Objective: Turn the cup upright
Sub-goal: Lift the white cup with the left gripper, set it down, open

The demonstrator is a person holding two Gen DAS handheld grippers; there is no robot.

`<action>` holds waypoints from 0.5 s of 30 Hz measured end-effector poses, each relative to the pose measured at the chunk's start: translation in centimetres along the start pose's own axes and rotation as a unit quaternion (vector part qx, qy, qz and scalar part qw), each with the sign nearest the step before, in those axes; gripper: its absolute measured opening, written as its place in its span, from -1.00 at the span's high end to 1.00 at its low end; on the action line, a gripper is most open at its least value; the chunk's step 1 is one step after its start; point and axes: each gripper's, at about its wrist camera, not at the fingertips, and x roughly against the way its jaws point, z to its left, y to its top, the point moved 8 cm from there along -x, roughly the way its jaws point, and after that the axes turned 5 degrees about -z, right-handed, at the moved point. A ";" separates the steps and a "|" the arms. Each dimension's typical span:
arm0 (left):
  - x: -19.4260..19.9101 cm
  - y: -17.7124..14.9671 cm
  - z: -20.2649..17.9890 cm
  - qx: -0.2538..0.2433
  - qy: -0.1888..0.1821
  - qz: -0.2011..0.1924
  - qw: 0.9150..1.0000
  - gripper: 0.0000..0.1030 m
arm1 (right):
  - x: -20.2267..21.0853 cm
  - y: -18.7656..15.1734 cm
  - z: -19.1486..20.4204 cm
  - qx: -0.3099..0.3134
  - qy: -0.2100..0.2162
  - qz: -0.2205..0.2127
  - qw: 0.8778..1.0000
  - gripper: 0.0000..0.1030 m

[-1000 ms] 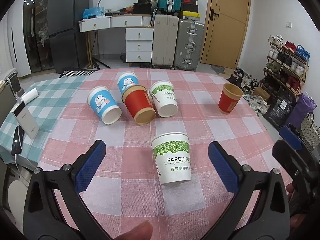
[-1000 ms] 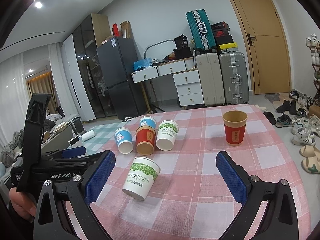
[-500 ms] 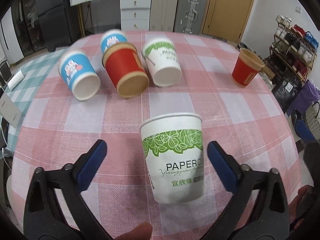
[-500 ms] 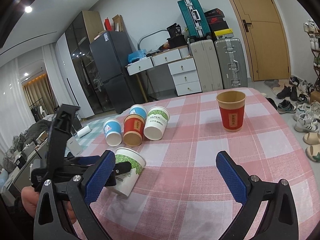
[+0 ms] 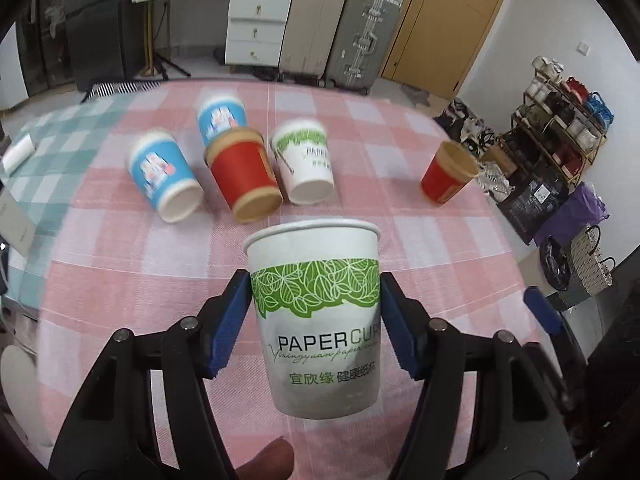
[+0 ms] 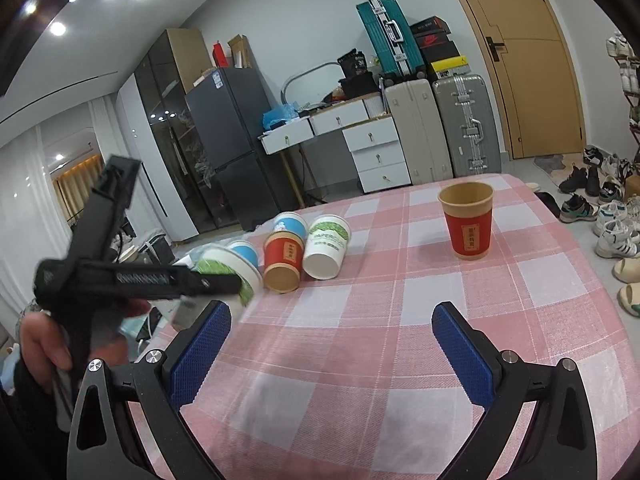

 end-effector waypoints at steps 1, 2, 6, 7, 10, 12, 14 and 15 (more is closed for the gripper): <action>1.3 0.0 0.1 0.000 -0.002 -0.003 1.000 -0.20 | 0.4 0.1 0.5 0.003 0.002 -0.002 1.000 -0.99; 2.6 0.1 0.0 -0.002 -0.006 -0.007 1.000 -0.20 | 0.9 0.2 0.9 0.006 0.004 -0.004 1.000 -0.99; 7.5 -0.9 -0.1 -0.023 -0.002 -0.022 0.999 -0.20 | 2.5 0.2 2.7 0.011 0.013 -0.010 1.000 -0.99; 8.5 -1.4 0.0 -0.025 -0.003 -0.021 0.999 -0.20 | 2.9 0.2 3.1 0.013 0.014 -0.011 1.000 -0.99; 10.6 -3.9 0.8 -0.013 -0.008 -0.011 1.000 -0.20 | 3.9 -0.2 4.0 0.013 0.016 -0.010 1.000 -0.99; 10.7 -5.5 1.5 -0.004 -0.004 0.000 1.000 -0.20 | 4.4 -0.4 4.4 0.012 0.016 -0.008 1.000 -0.99; 10.0 -7.4 2.3 0.012 -0.006 0.018 1.000 -0.20 | 4.8 -0.8 4.7 0.014 0.012 -0.004 1.000 -0.99; 9.5 -8.3 2.8 0.020 -0.008 0.026 0.999 -0.20 | 4.9 -1.0 4.8 0.016 0.011 0.000 1.000 -0.99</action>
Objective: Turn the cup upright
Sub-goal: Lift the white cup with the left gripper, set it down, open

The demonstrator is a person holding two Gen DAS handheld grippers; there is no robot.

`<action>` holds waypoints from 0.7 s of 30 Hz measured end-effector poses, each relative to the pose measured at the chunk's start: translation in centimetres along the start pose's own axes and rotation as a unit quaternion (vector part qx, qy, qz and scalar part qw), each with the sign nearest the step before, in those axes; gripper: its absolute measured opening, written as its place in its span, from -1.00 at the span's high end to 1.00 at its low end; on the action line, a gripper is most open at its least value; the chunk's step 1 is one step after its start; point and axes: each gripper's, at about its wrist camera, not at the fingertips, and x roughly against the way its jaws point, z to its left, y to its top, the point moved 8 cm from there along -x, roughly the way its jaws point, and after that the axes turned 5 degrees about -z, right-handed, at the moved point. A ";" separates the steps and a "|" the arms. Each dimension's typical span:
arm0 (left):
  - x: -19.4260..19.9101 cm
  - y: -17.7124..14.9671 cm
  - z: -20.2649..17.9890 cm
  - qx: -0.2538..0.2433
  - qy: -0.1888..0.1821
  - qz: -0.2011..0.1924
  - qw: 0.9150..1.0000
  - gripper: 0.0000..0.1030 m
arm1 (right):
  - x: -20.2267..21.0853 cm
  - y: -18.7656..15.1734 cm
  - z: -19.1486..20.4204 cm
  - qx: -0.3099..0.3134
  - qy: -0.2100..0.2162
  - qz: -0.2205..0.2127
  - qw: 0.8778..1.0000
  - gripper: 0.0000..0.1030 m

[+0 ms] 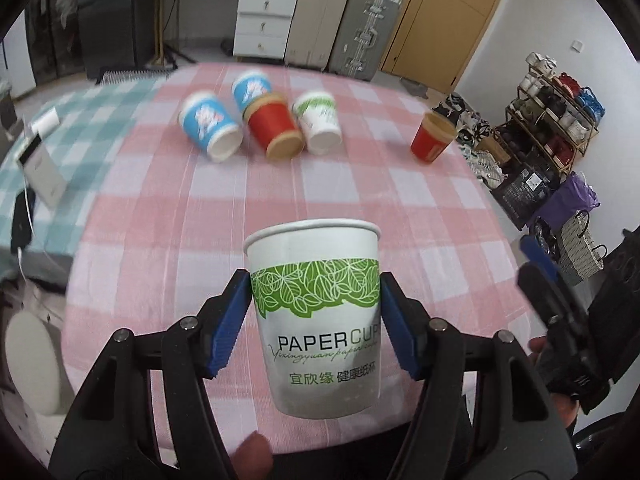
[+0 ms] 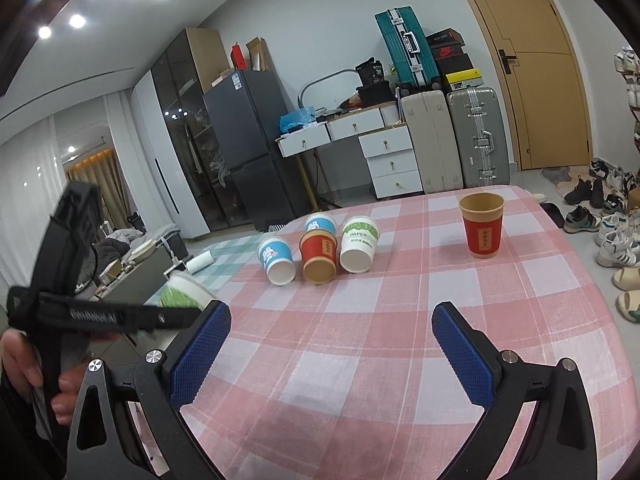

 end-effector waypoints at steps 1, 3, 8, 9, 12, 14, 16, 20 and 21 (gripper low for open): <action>-0.7 -0.6 0.4 0.005 -0.001 0.004 1.000 -0.20 | 0.1 -0.3 0.2 0.002 -0.001 0.004 1.000 -0.99; -2.3 -2.2 1.1 0.012 -0.008 0.021 1.000 -0.20 | 0.3 -0.6 0.3 0.005 -0.004 0.009 1.000 -0.99; -5.8 -4.7 1.6 0.026 -0.013 0.053 0.998 -0.20 | 0.7 -1.5 0.6 0.009 -0.008 0.019 1.000 -0.99; -6.3 -5.0 1.6 0.027 -0.013 0.057 0.998 -0.20 | 0.7 -1.6 0.6 0.009 -0.009 0.021 1.000 -0.99; -7.6 -5.5 1.6 0.027 -0.016 0.064 0.997 -0.21 | 0.7 -1.8 0.7 0.008 -0.010 0.025 1.000 -0.99; -8.2 -5.7 1.6 0.028 -0.015 0.067 0.997 -0.22 | 0.5 -1.9 0.8 0.010 -0.011 0.027 1.000 -0.99; -8.4 -5.6 1.7 0.034 -0.013 0.066 0.997 -0.26 | 0.6 -1.9 0.9 0.011 -0.011 0.028 1.000 -0.99; -8.5 -5.4 1.7 0.027 0.000 0.067 0.997 -0.42 | 0.7 -1.9 1.1 0.012 -0.011 0.028 0.999 -0.99; -8.3 -5.2 1.6 0.020 0.001 0.063 0.998 -0.58 | 0.7 -1.9 1.1 0.013 -0.011 0.028 0.999 -0.99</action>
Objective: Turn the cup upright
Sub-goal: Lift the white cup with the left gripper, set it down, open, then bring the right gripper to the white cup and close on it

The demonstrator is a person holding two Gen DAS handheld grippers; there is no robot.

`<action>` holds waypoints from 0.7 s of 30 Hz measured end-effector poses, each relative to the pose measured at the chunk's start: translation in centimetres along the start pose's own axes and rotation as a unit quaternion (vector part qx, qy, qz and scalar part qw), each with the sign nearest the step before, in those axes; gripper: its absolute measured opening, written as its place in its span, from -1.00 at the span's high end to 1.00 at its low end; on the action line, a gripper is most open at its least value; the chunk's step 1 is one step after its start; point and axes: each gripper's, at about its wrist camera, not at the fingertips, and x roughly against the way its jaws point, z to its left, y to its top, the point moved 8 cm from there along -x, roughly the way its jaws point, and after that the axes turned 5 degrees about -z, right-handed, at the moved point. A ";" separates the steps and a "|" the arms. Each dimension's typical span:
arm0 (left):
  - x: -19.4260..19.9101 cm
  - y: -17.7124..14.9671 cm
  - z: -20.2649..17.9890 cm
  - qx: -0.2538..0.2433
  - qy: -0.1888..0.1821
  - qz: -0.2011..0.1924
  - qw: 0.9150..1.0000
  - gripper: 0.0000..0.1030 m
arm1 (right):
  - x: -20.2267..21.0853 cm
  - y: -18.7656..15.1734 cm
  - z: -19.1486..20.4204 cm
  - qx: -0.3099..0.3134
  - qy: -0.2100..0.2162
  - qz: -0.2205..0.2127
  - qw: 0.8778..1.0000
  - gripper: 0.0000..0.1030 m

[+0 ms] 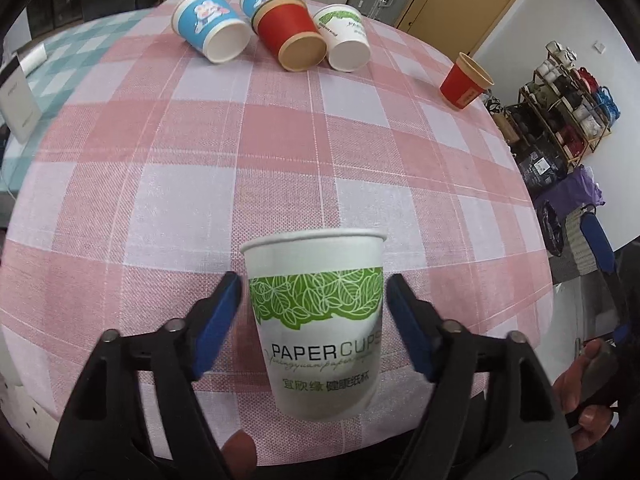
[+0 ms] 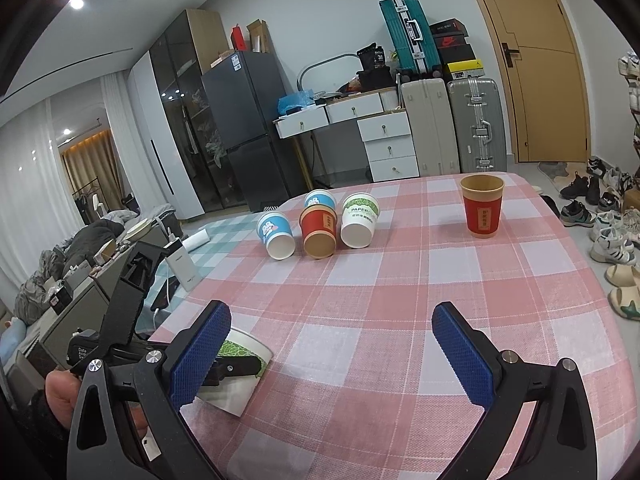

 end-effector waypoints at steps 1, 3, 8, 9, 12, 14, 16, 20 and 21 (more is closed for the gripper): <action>0.3 0.2 -0.2 -0.006 -0.002 -0.006 1.000 -0.59 | 0.0 0.0 0.1 0.000 0.000 0.000 1.000 -0.99; 1.0 0.7 -0.6 -0.015 -0.004 -0.016 1.000 -0.59 | 0.1 0.0 0.1 0.001 0.001 0.000 1.000 -0.99; 4.7 2.9 -0.7 -0.022 0.013 -0.071 0.997 -0.59 | 0.3 0.3 1.1 0.011 0.007 -0.002 1.000 -0.99; 5.9 3.4 -0.7 -0.024 0.020 -0.087 0.996 -0.59 | 0.4 0.5 1.4 0.015 0.008 -0.003 1.000 -0.99; 10.2 4.7 -0.9 -0.038 0.044 -0.152 0.987 -0.66 | 0.9 1.0 2.4 0.023 0.015 -0.008 1.000 -0.99; 13.0 5.2 -1.0 -0.041 0.058 -0.193 0.979 -0.73 | 1.2 1.3 3.0 0.025 0.022 -0.009 0.999 -0.99; 15.3 5.4 -1.0 -0.041 0.070 -0.225 0.971 -0.99 | 1.6 1.6 3.7 0.027 0.030 -0.012 0.999 -0.99; 17.9 4.8 -0.8 -0.044 0.088 -0.260 0.960 -0.99 | 2.2 2.1 5.1 0.028 0.049 -0.016 0.998 -0.99; 18.1 4.4 -0.6 -0.043 0.088 -0.260 0.961 -0.98 | 2.4 2.2 5.4 0.026 0.055 -0.014 0.998 -0.99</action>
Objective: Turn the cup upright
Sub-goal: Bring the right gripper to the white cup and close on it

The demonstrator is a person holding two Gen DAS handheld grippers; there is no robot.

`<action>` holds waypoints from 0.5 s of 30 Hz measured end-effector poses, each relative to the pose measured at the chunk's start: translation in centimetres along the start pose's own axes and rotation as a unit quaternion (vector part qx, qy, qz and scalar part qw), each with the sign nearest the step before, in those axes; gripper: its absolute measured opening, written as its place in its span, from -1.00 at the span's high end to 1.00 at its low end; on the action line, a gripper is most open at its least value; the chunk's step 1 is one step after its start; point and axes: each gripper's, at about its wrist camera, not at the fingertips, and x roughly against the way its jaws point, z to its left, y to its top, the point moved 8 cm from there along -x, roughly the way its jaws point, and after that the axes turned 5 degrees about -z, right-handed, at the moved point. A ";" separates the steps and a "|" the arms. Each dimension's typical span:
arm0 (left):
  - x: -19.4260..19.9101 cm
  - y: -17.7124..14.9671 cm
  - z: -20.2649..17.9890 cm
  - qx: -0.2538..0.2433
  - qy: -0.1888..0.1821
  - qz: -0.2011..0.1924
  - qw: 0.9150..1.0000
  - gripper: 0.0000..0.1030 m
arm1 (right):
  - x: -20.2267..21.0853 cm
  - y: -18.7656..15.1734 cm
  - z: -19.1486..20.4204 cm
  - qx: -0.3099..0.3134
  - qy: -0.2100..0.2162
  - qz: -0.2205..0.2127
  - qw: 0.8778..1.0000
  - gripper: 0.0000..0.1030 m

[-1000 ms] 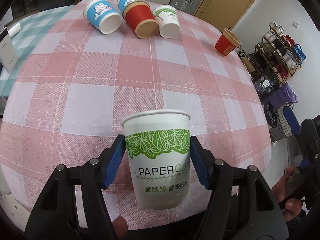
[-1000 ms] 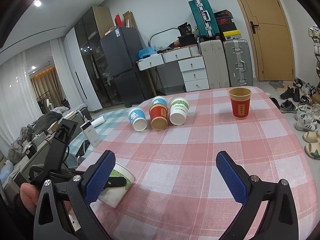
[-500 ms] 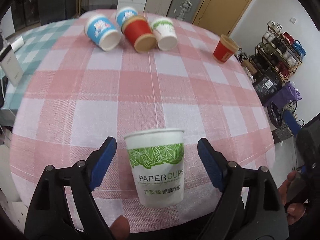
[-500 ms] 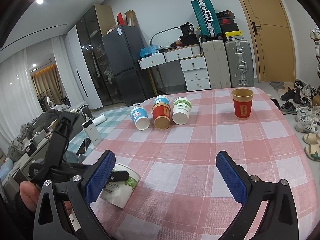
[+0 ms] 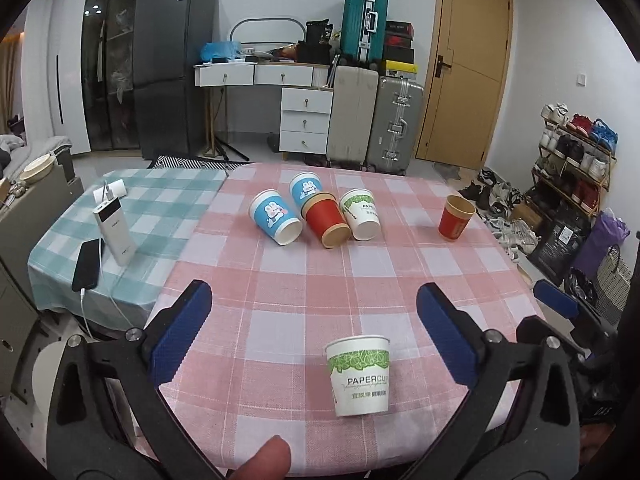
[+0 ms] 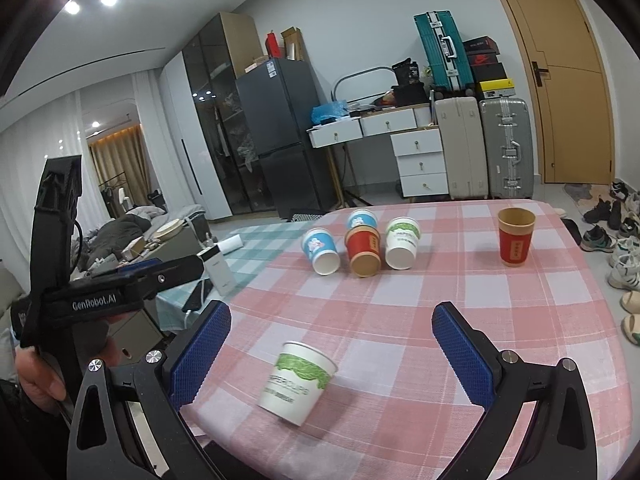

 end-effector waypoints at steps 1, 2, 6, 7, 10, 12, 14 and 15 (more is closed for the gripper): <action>0.3 -0.3 0.2 0.001 0.002 0.001 1.000 -0.98 | 0.1 0.1 0.3 -0.004 0.006 0.002 1.000 -0.99; 0.5 -0.7 0.3 0.001 0.004 0.002 1.000 -0.98 | 0.1 0.0 0.5 -0.009 0.012 0.006 1.000 -0.99; 1.3 -2.8 0.9 -0.012 0.032 -0.004 0.999 -0.99 | -0.2 -0.8 0.9 -0.030 0.021 0.031 0.999 -0.99; 1.3 -3.4 1.1 -0.014 0.039 -0.002 0.999 -0.99 | -0.4 -1.1 0.8 -0.032 0.016 0.040 0.999 -0.99; 0.7 -5.2 1.1 -0.010 0.033 0.019 0.999 -0.99 | -0.8 -2.4 0.8 -0.040 0.016 0.066 0.997 -0.99; 0.3 -6.0 1.3 -0.004 0.032 0.030 0.999 -0.98 | -1.0 -3.2 0.8 -0.044 0.017 0.079 0.996 -0.99; 0.2 -6.6 1.4 -0.002 0.033 0.033 0.999 -0.99 | -1.3 -3.9 0.9 -0.043 0.018 0.089 0.995 -0.99; 0.1 -6.7 1.4 0.000 0.033 0.033 0.999 -0.99 | -1.4 -4.1 1.0 -0.042 0.019 0.093 0.995 -0.99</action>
